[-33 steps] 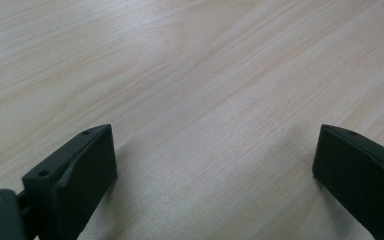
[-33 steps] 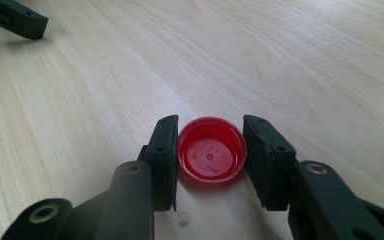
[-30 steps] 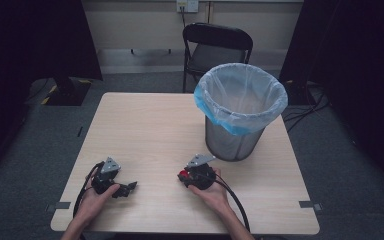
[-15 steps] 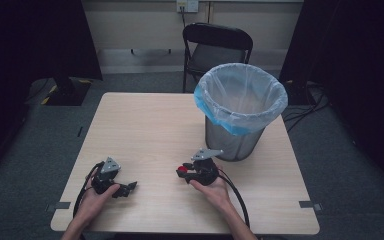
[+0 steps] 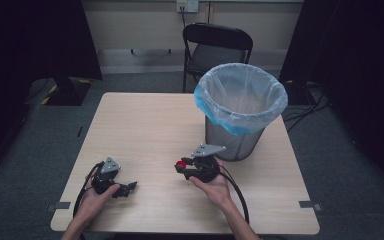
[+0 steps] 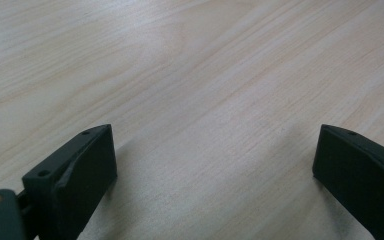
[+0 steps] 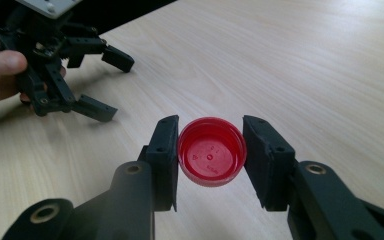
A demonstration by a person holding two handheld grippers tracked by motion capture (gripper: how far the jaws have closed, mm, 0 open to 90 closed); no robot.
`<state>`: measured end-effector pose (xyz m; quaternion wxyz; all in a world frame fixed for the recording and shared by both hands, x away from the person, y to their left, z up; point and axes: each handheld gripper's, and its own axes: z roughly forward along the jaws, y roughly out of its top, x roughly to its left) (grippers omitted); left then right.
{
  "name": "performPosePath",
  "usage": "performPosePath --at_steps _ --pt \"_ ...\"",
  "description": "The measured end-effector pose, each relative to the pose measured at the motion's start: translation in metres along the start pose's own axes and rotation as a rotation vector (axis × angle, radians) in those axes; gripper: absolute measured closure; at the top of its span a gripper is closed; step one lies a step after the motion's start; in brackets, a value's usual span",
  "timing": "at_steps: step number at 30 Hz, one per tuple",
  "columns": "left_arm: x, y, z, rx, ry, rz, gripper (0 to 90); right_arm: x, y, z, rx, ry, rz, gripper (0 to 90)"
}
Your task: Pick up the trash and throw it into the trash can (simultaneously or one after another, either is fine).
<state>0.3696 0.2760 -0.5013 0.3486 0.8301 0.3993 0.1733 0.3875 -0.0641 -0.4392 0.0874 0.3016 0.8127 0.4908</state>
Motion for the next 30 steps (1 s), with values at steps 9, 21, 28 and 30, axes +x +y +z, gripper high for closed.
performPosePath --at_steps 9,21,28,30 --pt "0.0 0.0 0.0 0.0 0.0 0.0 3.2 0.006 0.013 -0.007 -0.021 0.015 -0.026 59.9" --pt "0.0 0.0 0.0 0.001 0.0 0.0 3.2 0.009 0.031 -0.017 -0.03 0.037 -0.038 59.9" --pt "0.0 0.0 0.0 0.001 0.0 0.001 3.2 0.012 0.047 -0.026 -0.052 0.036 -0.056 59.9" --pt "0.0 0.0 0.0 0.0 0.0 0.0 3.2 0.013 0.052 -0.03 -0.07 0.059 -0.048 59.9"
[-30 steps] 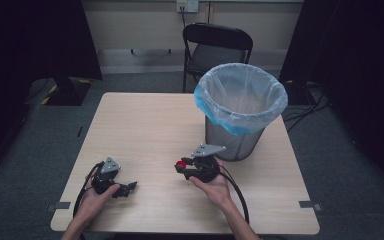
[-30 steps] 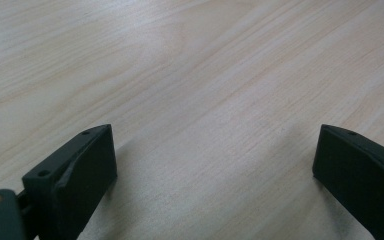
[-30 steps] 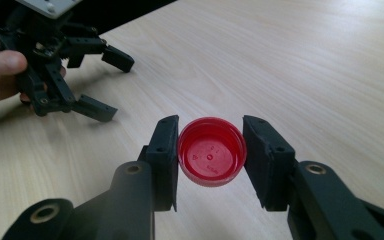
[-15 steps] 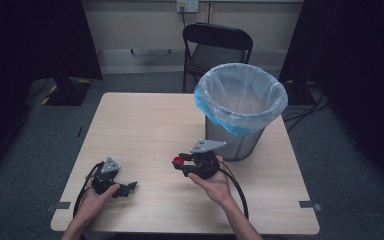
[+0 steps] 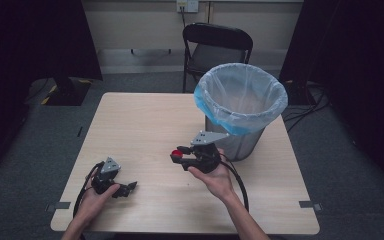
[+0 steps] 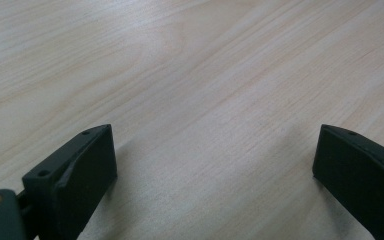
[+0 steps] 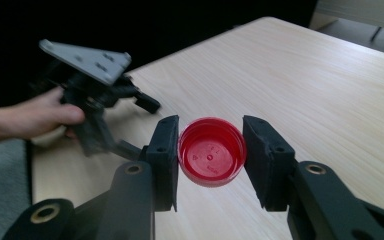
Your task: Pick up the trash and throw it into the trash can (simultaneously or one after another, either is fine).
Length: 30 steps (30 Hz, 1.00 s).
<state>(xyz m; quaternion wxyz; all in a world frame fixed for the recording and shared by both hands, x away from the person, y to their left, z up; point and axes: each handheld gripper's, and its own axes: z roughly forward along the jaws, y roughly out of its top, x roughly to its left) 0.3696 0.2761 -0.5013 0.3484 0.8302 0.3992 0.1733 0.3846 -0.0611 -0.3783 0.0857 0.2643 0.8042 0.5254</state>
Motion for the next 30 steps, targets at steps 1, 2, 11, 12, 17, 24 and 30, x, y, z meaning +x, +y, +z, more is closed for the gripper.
performPosePath --at_steps 1,2,11,12,17,24,30 --pt "0.0 0.0 0.0 0.0 0.0 0.0 3.3 0.001 0.003 -0.002 -0.006 -0.003 -0.004 59.9" --pt "0.0 0.0 0.0 0.0 0.0 0.0 3.2 0.002 0.006 -0.004 -0.007 -0.01 -0.01 59.9" --pt "0.0 0.0 0.0 0.001 0.0 0.0 3.2 -0.005 0.031 -0.023 -0.046 -0.04 -0.014 60.0" --pt "0.0 0.0 0.0 0.0 0.0 0.0 3.2 -0.005 0.034 -0.025 -0.051 -0.04 -0.013 59.9" --pt "0.0 0.0 0.0 0.0 0.0 0.0 3.2 -0.007 0.045 -0.031 -0.074 -0.03 -0.007 60.0" --pt "0.0 0.0 0.0 0.0 0.0 0.0 3.2 -0.006 0.052 -0.033 -0.078 -0.022 -0.013 59.9" --pt "0.0 0.0 0.0 0.001 -0.001 0.001 3.3 -0.009 0.07 -0.045 -0.103 -0.041 -0.029 59.9"
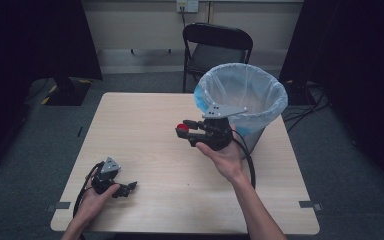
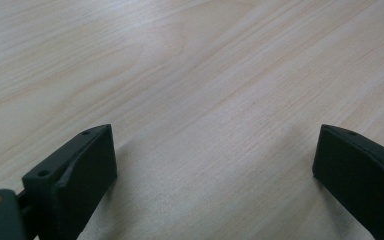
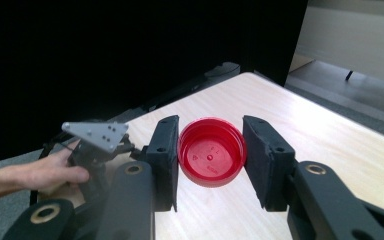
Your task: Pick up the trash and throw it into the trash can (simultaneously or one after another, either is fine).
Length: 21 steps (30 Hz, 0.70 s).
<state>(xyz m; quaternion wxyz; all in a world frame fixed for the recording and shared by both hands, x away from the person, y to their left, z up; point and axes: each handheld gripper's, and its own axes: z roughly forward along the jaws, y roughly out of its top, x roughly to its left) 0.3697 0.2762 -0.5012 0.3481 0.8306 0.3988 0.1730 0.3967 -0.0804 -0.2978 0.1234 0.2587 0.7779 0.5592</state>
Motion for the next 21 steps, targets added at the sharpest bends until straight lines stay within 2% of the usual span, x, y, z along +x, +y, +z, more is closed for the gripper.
performPosePath --at_steps 7,13,21 --pt "0.0 0.0 0.0 0.0 0.0 -0.001 3.3 -0.006 0.013 -0.01 -0.037 -0.006 0.013 59.9" --pt "0.0 0.0 0.0 0.0 0.0 0.0 3.2 -0.007 0.022 -0.018 -0.057 -0.013 0.003 59.9" --pt "0.0 0.0 0.0 0.0 0.001 -0.001 3.2 -0.014 0.036 -0.029 -0.082 -0.045 -0.01 59.9"
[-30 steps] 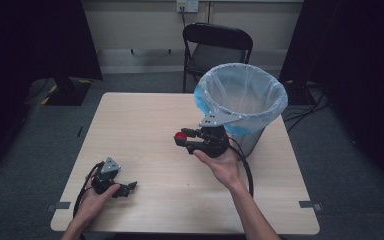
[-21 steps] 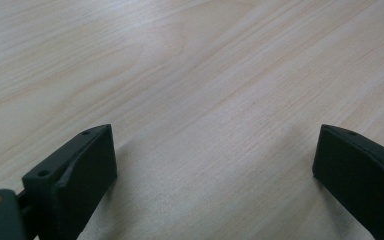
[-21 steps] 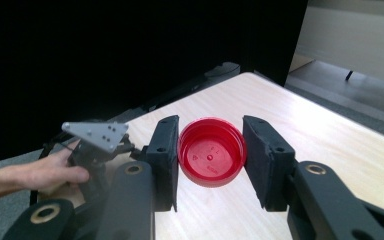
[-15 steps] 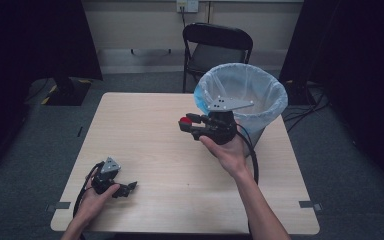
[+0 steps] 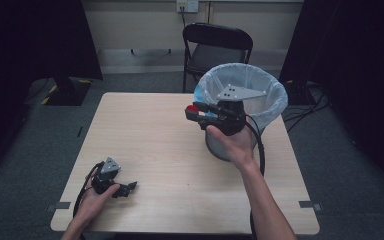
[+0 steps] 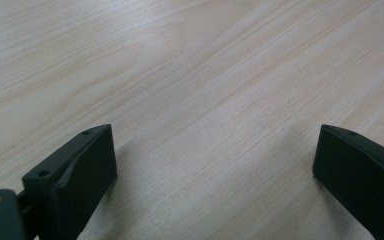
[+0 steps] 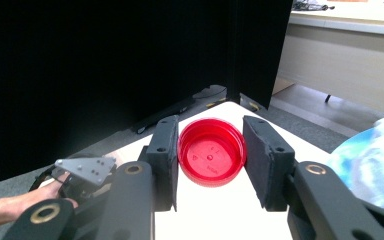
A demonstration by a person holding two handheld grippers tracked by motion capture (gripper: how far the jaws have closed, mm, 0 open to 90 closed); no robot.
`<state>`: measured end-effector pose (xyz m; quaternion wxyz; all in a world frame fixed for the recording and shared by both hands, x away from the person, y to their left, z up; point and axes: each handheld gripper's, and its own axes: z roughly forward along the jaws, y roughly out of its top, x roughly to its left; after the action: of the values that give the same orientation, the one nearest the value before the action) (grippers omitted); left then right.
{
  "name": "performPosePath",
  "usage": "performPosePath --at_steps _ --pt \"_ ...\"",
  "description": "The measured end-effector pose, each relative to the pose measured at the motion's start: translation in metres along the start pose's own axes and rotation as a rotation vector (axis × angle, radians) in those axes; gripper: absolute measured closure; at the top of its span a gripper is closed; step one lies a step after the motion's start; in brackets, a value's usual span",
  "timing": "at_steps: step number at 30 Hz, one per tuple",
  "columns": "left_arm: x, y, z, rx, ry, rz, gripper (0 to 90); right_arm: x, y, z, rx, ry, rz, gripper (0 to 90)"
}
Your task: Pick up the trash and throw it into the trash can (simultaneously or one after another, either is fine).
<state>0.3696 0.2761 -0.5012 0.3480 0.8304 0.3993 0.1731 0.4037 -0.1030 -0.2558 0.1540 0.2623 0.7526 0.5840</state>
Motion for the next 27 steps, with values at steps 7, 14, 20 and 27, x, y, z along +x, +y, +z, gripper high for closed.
performPosePath --at_steps 7,14,20,27 --pt "0.0 0.0 0.0 0.0 0.0 0.0 3.2 -0.014 0.013 -0.006 -0.033 -0.024 0.013 59.9" --pt "0.0 0.0 0.0 0.0 0.0 0.001 3.2 -0.027 0.027 -0.009 -0.069 -0.046 0.03 59.9" --pt "0.0 0.0 0.0 0.0 -0.001 0.001 3.2 -0.039 0.04 -0.012 -0.092 -0.067 0.04 59.9" --pt "0.0 0.0 0.0 -0.001 -0.001 0.0 3.2 -0.053 0.049 -0.015 -0.084 -0.103 0.042 60.0"
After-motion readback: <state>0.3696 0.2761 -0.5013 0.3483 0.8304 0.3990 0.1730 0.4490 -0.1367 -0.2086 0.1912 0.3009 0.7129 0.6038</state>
